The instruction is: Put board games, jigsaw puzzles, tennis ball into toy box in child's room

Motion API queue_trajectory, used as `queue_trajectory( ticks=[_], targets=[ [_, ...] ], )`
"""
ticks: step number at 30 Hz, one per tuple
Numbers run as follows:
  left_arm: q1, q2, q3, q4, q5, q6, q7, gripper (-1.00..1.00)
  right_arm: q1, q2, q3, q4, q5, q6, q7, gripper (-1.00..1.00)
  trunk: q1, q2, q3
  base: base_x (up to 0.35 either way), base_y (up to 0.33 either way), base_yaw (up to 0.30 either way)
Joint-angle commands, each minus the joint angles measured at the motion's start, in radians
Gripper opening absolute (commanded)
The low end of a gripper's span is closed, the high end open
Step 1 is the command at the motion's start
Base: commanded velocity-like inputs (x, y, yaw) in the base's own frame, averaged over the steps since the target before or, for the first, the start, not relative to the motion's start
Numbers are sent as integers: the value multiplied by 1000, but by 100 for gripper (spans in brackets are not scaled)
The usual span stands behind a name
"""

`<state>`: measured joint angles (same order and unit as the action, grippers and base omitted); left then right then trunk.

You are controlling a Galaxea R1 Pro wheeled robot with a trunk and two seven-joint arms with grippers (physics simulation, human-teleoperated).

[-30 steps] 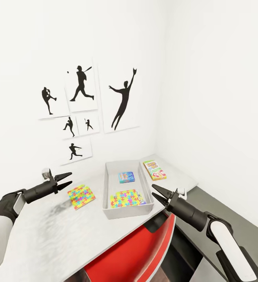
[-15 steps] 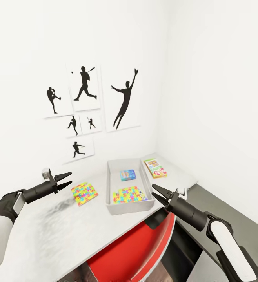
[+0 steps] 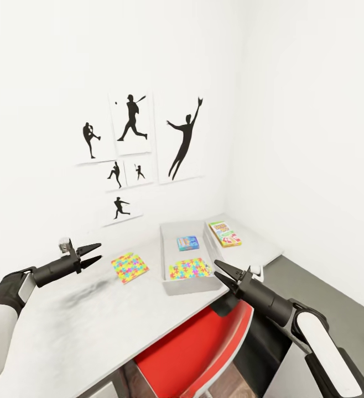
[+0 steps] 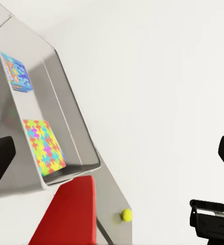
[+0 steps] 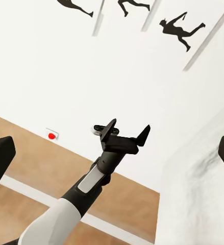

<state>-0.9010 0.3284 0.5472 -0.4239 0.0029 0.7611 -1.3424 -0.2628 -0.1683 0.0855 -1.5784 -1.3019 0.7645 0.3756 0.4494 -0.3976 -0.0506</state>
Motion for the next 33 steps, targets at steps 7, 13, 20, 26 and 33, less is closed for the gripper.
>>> queue_trajectory(
  ticks=[7,13,20,26,33],
  targets=[
    [-1,0,2,1,0,10,-3,100,-1,0,0,0,0,2,2,100,1,-2,-2,-69,184,0],
    [-1,0,2,1,0,10,-3,100,-1,0,0,0,-1,2,2,100,1,-2,-2,-117,160,0],
    [-1,1,2,1,-1,10,-3,100,-1,0,0,0,-1,2,2,100,1,-2,-2,-161,165,0],
    [-1,1,2,1,-1,10,-3,100,-1,0,0,-1,0,2,2,100,1,-2,-2,-42,134,0],
    [-1,1,2,1,-1,10,-3,100,-1,0,0,-1,0,2,2,100,1,-2,-2,-5,150,0]
  ],
)
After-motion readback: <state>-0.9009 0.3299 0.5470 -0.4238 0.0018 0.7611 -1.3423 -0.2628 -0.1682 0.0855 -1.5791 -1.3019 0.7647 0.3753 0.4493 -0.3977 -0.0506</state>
